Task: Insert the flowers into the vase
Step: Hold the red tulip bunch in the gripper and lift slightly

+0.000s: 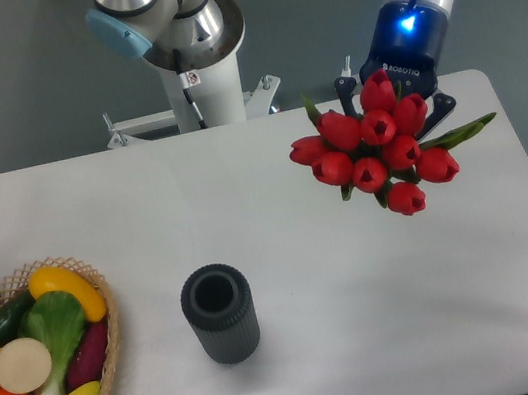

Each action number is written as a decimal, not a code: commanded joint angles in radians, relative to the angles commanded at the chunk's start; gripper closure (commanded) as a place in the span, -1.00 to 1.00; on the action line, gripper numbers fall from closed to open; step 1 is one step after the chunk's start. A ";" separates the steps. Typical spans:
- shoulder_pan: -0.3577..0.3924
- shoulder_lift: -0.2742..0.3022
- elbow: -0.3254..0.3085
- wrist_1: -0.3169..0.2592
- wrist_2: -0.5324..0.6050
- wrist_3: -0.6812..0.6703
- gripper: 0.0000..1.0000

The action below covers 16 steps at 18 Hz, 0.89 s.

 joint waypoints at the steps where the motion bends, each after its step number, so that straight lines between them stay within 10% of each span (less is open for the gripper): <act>1: -0.003 0.000 -0.011 0.000 0.000 0.005 0.51; 16: -0.138 -0.025 0.005 0.044 -0.119 0.011 0.51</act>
